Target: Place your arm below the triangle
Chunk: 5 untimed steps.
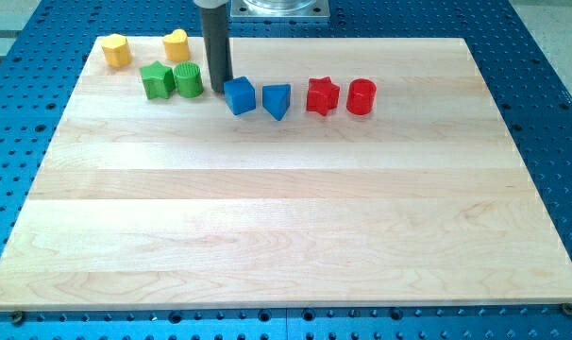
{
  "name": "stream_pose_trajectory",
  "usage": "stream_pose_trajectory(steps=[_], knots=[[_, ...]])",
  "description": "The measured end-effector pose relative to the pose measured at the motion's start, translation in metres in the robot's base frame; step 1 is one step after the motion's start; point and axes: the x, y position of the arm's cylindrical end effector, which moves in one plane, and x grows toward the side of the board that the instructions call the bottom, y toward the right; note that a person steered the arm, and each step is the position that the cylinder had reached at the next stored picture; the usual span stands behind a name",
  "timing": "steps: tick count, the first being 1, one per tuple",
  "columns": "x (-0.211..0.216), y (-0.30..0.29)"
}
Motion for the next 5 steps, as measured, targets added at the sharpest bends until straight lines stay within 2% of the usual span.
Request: stream_pose_trajectory(steps=[2, 4, 5], knots=[[0.072, -0.009], [0.089, 0.104], [0.085, 0.105]])
